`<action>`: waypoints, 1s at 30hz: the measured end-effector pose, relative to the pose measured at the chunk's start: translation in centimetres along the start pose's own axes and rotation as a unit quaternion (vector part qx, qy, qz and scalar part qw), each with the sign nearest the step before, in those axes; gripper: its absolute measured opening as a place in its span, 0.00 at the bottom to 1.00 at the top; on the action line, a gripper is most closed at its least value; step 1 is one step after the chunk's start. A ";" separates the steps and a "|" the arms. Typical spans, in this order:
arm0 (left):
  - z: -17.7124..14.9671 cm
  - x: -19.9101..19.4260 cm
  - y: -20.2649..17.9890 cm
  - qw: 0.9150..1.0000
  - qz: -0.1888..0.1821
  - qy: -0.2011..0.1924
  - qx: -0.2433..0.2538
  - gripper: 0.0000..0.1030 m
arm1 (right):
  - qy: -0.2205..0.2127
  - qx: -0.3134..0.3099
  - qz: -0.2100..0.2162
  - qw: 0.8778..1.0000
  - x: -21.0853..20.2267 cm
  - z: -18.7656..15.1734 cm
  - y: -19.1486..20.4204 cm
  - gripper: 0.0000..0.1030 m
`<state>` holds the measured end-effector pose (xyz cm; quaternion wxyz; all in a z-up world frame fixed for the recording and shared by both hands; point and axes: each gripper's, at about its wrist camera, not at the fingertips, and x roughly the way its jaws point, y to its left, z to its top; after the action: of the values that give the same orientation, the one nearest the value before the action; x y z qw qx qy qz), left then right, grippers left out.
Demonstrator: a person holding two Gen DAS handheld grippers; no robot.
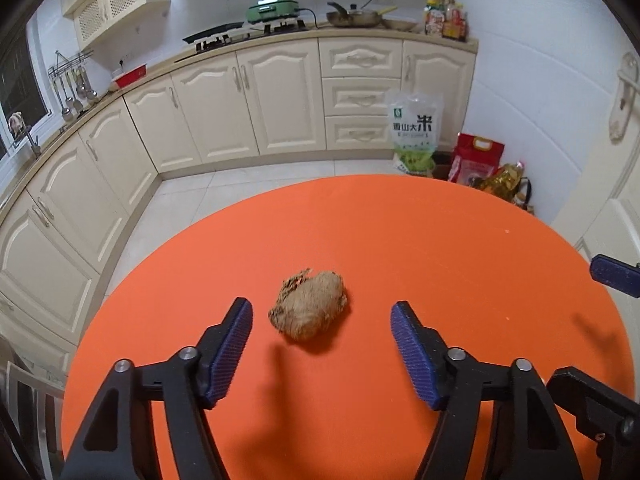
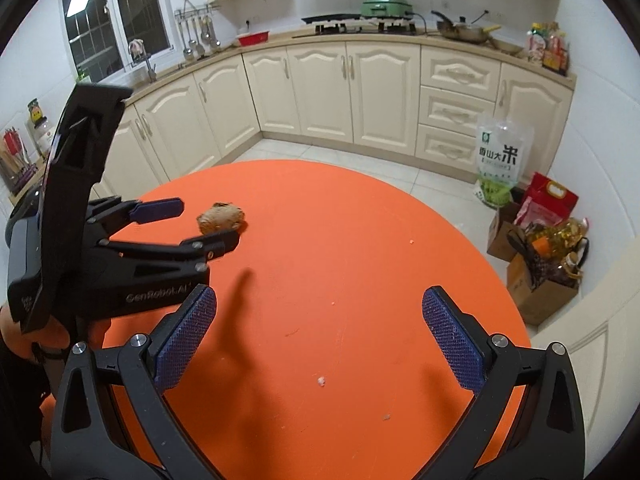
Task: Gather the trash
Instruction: 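Grasp the second brown lump with the left tool, then carry both brown lumps to the blue bin and open both tools over it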
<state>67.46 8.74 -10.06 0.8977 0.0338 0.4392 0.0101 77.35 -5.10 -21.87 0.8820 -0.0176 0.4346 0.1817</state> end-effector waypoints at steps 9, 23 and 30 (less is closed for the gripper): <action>3.1 3.9 -0.4 1.000 0.015 0.019 -0.010 0.46 | -0.002 0.009 0.001 1.000 -0.2 0.5 -0.4 1.00; -2.0 -3.1 -1.5 0.999 -0.010 -0.031 0.007 0.30 | -0.013 0.025 0.016 0.999 -4.5 -1.7 1.0 1.00; -7.0 -11.6 -5.2 0.995 -0.042 -0.083 0.023 0.30 | -0.038 0.039 0.015 0.998 -10.7 -6.0 0.9 1.00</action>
<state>54.78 3.39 -5.59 0.9296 0.0370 0.3646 -0.0405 66.55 -8.67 -17.16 0.8949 0.0296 0.4081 0.1783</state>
